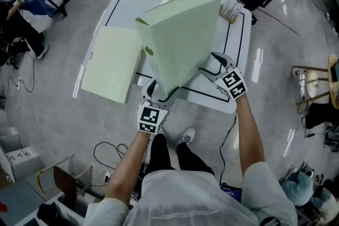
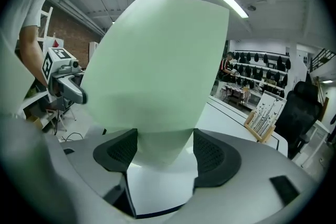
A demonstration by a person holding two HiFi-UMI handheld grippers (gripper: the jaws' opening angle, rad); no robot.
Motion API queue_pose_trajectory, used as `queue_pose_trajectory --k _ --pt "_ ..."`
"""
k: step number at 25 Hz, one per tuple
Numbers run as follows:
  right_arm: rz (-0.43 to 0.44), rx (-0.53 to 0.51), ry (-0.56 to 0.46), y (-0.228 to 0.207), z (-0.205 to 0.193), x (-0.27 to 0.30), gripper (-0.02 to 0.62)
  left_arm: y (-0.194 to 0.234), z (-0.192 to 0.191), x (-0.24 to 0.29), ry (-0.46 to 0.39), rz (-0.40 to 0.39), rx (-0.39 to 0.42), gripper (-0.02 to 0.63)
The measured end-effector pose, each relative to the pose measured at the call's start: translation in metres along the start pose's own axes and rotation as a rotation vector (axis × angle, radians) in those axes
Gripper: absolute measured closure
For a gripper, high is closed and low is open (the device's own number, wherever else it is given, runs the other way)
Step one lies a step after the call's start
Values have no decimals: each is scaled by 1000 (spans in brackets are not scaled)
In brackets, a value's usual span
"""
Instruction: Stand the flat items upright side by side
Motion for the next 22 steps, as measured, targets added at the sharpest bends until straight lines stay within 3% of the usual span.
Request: queue_pose_trajectory --k 12,22 --pt "93 43 -21 -5 -19 10 255 -31 -28 -3 52 65 71 265" --pt "77 42 57 -13 -19 27 282 -55 -58 8 145 145 20 296"
Point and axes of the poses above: the fingertips, and each gripper's own axes: x forward along the fingers, y to its left, z out of its top, the point moved 5 cm from there along -x, backward along the fingers, and after that the axes turned 4 degrees about -y, right-handed, at the moved point
